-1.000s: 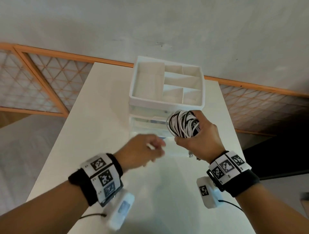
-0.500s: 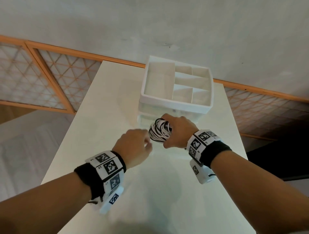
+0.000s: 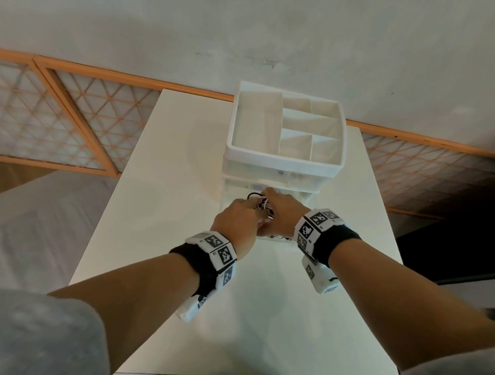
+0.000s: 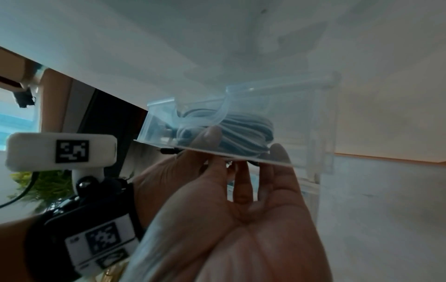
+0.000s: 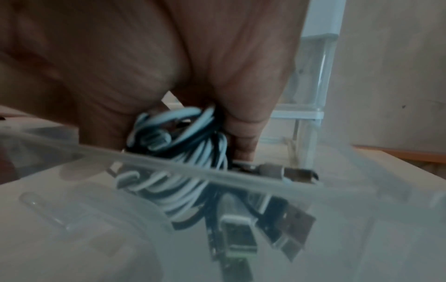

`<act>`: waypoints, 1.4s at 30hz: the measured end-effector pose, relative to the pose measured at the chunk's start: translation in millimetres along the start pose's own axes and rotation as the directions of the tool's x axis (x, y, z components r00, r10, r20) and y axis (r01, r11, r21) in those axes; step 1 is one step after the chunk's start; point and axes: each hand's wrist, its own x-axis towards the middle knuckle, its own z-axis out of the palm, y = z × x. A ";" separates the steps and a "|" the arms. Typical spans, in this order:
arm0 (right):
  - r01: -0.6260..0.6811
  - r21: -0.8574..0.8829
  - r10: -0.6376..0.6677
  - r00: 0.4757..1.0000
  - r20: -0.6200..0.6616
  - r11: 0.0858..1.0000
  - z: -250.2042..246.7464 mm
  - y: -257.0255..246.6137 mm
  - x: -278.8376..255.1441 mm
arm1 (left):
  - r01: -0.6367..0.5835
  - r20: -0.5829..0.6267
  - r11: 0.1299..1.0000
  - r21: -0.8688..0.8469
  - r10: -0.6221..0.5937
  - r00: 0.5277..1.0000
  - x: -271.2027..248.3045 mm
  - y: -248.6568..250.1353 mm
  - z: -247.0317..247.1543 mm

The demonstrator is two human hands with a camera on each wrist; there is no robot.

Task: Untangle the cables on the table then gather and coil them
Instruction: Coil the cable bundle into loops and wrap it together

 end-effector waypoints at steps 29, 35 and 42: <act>0.080 -0.354 -0.307 0.694 -0.651 0.932 57.6 36.4 -20.9 | 0.076 -0.104 0.996 -0.053 -0.081 0.991 31.7 5.3 2.1; -0.022 -0.420 -0.284 0.704 -0.651 0.907 41.4 32.9 -2.4 | 0.019 -0.046 0.998 0.054 -0.016 0.999 31.5 2.1 6.6; 0.106 -0.234 -0.252 0.581 -0.774 0.966 56.1 39.2 6.7 | -0.058 -0.236 0.968 -0.244 -0.001 0.972 -39.6 -26.7 -8.0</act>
